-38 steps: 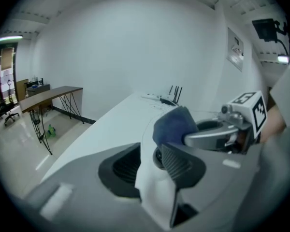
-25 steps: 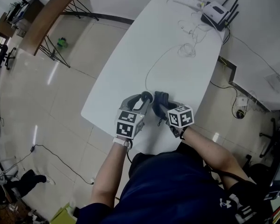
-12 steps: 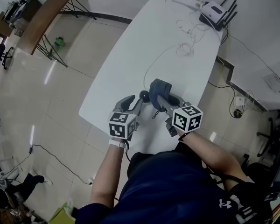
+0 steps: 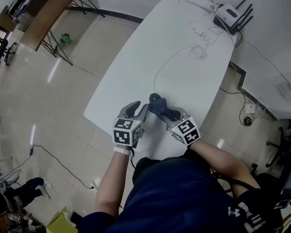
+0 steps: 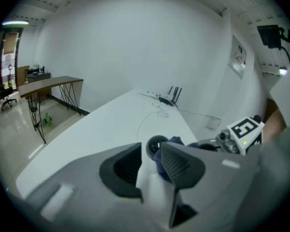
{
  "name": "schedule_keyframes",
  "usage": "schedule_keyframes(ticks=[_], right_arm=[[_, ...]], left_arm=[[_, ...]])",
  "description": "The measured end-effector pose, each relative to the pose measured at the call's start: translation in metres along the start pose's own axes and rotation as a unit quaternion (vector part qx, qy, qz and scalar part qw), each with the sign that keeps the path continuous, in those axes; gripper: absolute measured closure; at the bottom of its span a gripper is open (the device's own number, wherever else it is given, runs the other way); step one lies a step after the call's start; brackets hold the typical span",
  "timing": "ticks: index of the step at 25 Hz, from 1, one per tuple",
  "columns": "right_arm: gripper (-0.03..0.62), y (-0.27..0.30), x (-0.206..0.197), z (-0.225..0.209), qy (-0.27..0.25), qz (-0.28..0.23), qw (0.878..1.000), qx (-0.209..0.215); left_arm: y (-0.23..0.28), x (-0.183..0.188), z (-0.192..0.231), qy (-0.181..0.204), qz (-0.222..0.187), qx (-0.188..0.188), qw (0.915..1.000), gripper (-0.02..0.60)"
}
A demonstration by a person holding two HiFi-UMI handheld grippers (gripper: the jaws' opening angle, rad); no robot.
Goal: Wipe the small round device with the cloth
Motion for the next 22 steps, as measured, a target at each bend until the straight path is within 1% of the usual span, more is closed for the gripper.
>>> schedule_keyframes(ticks=[1,2,3,4,5,6,8,9,10,11,12,14,16,17,18,19,20,21,22], right_arm=[[0.514,0.001,-0.007,-0.003,0.024,0.018,1.0,0.008],[0.514,0.003,-0.013,-0.006,0.06,0.038,0.997,0.019],[0.514,0.005,-0.019,-0.009,0.104,0.056,0.992,0.032],[0.514,0.007,-0.023,-0.011,0.155,0.073,0.984,0.049],[0.514,0.01,-0.028,-0.013,0.208,0.085,0.972,0.07],[0.513,0.013,-0.032,-0.014,0.261,0.095,0.956,0.093],[0.513,0.018,-0.042,-0.016,0.36,0.107,0.917,0.131],[0.513,0.019,-0.046,-0.017,0.4,0.109,0.899,0.14],[0.513,0.019,-0.05,-0.019,0.431,0.11,0.884,0.143],[0.513,0.018,-0.053,-0.02,0.454,0.111,0.873,0.142],[0.513,0.018,-0.056,-0.021,0.471,0.114,0.864,0.139],[0.513,0.016,-0.062,-0.021,0.491,0.127,0.851,0.138],[0.513,0.015,-0.067,-0.019,0.499,0.142,0.843,0.143],[0.513,0.013,-0.069,-0.019,0.5,0.146,0.841,0.145],[0.514,0.01,-0.068,-0.019,0.499,0.146,0.842,0.145],[0.513,0.006,-0.065,-0.019,0.494,0.141,0.846,0.143],[0.513,0.0,-0.058,-0.02,0.482,0.13,0.856,0.137],[0.513,-0.007,-0.048,-0.022,0.462,0.115,0.871,0.126],[0.513,-0.015,-0.035,-0.024,0.434,0.096,0.889,0.111]], left_arm=[[0.0,0.0,0.0,-0.002,0.001,-0.002,1.0,0.459],[0.0,0.0,0.0,-0.003,0.002,-0.002,1.0,0.459],[0.001,0.0,0.001,-0.004,0.003,-0.002,1.0,0.459],[0.001,0.0,0.001,-0.005,0.003,-0.002,1.0,0.46],[0.002,0.0,0.001,-0.007,0.003,-0.004,1.0,0.46],[0.002,0.001,0.0,-0.007,0.002,-0.005,1.0,0.46],[0.002,0.001,0.0,-0.007,0.001,-0.006,1.0,0.459],[0.002,0.002,-0.001,-0.007,0.001,-0.007,1.0,0.46],[0.002,0.002,-0.002,-0.008,0.001,-0.007,0.9999,0.46],[0.002,0.002,-0.002,-0.008,0.001,-0.008,0.9999,0.46],[0.002,0.002,-0.002,-0.009,0.001,-0.009,0.9999,0.46],[0.002,0.001,-0.002,-0.011,0.003,-0.009,0.9999,0.462],[0.001,0.0,0.0,-0.016,0.004,-0.009,0.9998,0.462],[0.001,-0.001,0.0,-0.019,0.004,-0.01,0.9998,0.463],[0.001,-0.001,0.0,-0.022,0.003,-0.01,0.9997,0.463],[0.002,-0.001,-0.001,-0.024,0.002,-0.011,0.9996,0.463],[0.002,-0.002,-0.001,-0.025,0.001,-0.012,0.9996,0.463],[0.001,-0.002,-0.002,-0.026,-0.001,-0.013,0.9996,0.463],[0.001,-0.002,-0.002,-0.028,-0.003,-0.013,0.9995,0.463]])
Point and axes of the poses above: the fingertips, and each gripper's own axes: y forward along the fingers, z to its left, x out of its top, the point moved 10 cm from there along -y, backward along the fingers, and after that the axes turned 1 degree about -x, right-handed, at the moved point
